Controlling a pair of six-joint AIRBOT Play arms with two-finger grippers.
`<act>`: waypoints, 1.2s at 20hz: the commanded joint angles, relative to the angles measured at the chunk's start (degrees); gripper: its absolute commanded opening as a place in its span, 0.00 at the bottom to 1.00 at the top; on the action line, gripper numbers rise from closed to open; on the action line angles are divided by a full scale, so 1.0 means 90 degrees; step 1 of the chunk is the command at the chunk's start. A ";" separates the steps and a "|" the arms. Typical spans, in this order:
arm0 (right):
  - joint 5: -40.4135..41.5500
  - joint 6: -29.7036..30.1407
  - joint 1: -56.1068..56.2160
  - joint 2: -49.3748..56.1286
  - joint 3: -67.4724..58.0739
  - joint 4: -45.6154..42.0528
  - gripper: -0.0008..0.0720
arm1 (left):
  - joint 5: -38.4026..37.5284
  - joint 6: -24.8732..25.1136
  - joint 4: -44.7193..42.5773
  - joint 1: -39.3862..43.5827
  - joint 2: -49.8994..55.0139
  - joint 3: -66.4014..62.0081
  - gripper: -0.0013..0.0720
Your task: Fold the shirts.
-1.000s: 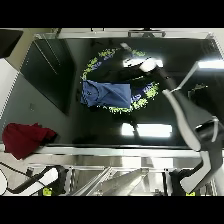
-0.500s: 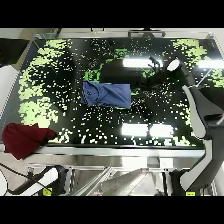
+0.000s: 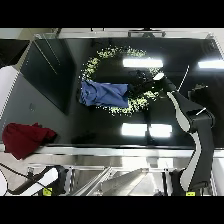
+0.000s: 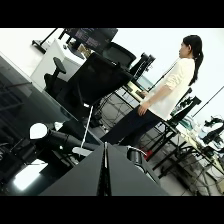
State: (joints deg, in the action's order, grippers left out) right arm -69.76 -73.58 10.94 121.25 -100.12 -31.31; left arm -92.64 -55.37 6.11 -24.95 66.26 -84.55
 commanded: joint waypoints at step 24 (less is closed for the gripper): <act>-0.2941 -0.3966 -0.7439 -0.5515 0.1547 -0.5911 0.03 | -0.0051 -0.0068 -0.0012 0.0126 -0.0002 0.0002 0.06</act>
State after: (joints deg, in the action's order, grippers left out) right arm -91.26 -109.54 -50.02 77.62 -99.74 -69.54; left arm -93.06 -55.88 6.09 -24.47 66.26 -84.55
